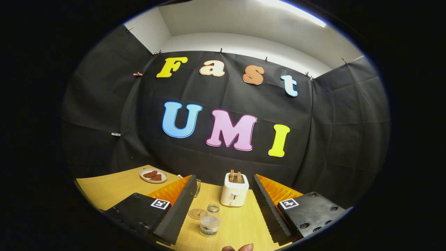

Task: Take the bottle from table, then pour the juice into the cup, finally place the bottle on the coaster

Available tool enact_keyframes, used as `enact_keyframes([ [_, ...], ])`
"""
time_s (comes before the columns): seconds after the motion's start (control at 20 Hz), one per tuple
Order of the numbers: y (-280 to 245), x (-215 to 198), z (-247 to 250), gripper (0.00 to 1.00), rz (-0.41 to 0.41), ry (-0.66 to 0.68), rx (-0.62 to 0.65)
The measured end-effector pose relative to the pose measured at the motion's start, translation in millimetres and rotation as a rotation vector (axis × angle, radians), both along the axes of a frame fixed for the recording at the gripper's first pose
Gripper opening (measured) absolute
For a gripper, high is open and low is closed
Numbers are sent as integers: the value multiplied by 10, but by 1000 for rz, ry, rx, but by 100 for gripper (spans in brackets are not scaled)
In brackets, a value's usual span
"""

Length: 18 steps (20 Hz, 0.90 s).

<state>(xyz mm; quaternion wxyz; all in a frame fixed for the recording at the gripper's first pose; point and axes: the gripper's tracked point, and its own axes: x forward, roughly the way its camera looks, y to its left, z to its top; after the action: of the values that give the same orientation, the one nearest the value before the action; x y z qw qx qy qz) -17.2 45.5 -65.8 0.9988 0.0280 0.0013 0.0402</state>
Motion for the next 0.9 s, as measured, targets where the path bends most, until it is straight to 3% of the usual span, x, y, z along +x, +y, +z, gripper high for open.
enact_keyframes([
  [0.5,177,111,-1169,97,-12,69,58],
  [0.9,439,361,-1970,97,27,130,70],
])
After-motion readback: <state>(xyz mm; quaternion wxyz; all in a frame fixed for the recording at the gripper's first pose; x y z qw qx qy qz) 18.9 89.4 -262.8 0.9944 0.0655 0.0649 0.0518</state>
